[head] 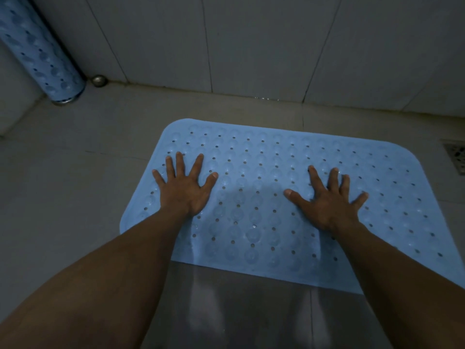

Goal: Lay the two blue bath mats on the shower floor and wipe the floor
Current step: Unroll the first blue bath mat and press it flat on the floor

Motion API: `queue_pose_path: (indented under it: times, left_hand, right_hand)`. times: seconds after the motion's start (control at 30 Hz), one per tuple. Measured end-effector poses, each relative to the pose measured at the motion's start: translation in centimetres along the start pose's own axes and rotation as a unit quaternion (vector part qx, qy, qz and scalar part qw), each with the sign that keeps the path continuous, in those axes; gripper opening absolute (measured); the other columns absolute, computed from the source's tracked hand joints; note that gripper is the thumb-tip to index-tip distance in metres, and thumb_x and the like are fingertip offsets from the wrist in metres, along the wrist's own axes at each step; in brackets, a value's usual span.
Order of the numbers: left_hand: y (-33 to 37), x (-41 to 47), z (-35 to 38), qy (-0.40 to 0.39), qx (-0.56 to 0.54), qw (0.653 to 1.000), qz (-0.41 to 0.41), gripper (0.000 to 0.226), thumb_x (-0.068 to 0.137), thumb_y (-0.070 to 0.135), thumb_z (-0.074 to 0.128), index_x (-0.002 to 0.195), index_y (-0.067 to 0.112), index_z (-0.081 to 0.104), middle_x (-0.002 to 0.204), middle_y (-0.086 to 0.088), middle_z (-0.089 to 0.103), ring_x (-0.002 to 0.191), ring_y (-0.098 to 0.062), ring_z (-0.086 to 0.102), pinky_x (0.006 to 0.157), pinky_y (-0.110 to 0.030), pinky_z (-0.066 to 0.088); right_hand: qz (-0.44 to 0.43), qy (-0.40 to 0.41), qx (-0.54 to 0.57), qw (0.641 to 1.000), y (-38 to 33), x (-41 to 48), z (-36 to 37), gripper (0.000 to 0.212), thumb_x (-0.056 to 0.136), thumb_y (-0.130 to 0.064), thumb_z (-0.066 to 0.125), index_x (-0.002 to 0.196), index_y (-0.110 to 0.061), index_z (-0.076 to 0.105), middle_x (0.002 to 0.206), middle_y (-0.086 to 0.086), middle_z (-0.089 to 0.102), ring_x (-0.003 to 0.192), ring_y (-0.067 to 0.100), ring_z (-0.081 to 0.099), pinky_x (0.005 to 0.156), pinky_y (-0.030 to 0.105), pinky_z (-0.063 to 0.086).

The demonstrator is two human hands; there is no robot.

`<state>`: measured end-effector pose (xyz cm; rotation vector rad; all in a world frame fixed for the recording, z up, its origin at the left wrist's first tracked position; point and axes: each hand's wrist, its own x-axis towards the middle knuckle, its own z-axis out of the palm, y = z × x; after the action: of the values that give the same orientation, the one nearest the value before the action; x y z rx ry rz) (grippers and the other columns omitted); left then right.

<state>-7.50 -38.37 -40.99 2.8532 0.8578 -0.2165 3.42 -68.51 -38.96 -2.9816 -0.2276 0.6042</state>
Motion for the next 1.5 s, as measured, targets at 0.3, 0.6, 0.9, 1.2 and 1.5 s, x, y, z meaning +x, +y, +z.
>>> queue_pose_path:
  times: [0.3, 0.6, 0.9, 1.2, 1.5]
  left_hand:
    - [0.3, 0.4, -0.1, -0.004, -0.005, 1.0, -0.012, 0.08, 0.081, 0.086, -0.004, 0.152, 0.049, -0.011, 0.164, -0.004, -0.019, 0.149, -0.03, -0.023, 0.116, -0.064, -0.01]
    - [0.5, 1.0, -0.2, 0.0, 0.003, 1.0, -0.007, 0.08, 0.081, 0.085, -0.005, 0.152, 0.049, -0.012, 0.164, -0.004, -0.019, 0.149, -0.03, -0.022, 0.116, -0.064, -0.01]
    - [0.6, 1.0, -0.1, 0.009, -0.002, 1.0, -0.012, 0.08, 0.081, 0.085, -0.003, 0.153, 0.049, -0.008, 0.165, -0.004, -0.014, 0.151, -0.03, -0.018, 0.116, -0.063, -0.01]
    - [0.5, 1.0, 0.0, 0.013, -0.006, 1.0, -0.008, 0.081, 0.081, 0.086, -0.003, 0.153, 0.049, -0.007, 0.166, -0.005, -0.013, 0.151, -0.031, -0.017, 0.117, -0.063, -0.008]
    - [0.7, 1.1, -0.3, 0.005, -0.003, 1.0, -0.014, 0.08, 0.081, 0.086, -0.002, 0.153, 0.05, -0.007, 0.165, -0.004, -0.014, 0.15, -0.029, -0.019, 0.116, -0.062, -0.011]
  right_hand:
    - [-0.006, 0.003, -0.012, 1.0, 0.1, 1.0, -0.3, 0.101, 0.062, -0.101, 0.009, 0.148, -0.053, -0.016, 0.163, 0.003, -0.023, 0.149, 0.03, -0.021, 0.112, 0.068, -0.013]
    - [-0.006, 0.001, -0.013, 1.0, 0.2, 1.4, -0.4, 0.102, 0.061, -0.102, 0.007, 0.147, -0.054, -0.017, 0.162, 0.003, -0.024, 0.149, 0.031, -0.022, 0.111, 0.069, -0.013]
    - [-0.011, 0.012, 0.003, 1.0, 0.2, 1.7, -0.6, 0.101, 0.062, -0.102, 0.01, 0.148, -0.055, -0.013, 0.163, 0.002, -0.021, 0.149, 0.029, -0.021, 0.111, 0.068, -0.015]
    - [-0.007, 0.011, 0.001, 1.0, 0.2, 1.6, -0.5, 0.101, 0.063, -0.101, 0.01, 0.149, -0.054, -0.013, 0.164, 0.002, -0.021, 0.149, 0.029, -0.022, 0.111, 0.068, -0.016]
    - [-0.012, 0.012, 0.005, 1.0, 0.2, 1.6, -0.5, 0.102, 0.062, -0.102, 0.01, 0.149, -0.055, -0.012, 0.164, 0.002, -0.021, 0.149, 0.03, -0.022, 0.111, 0.069, -0.014]
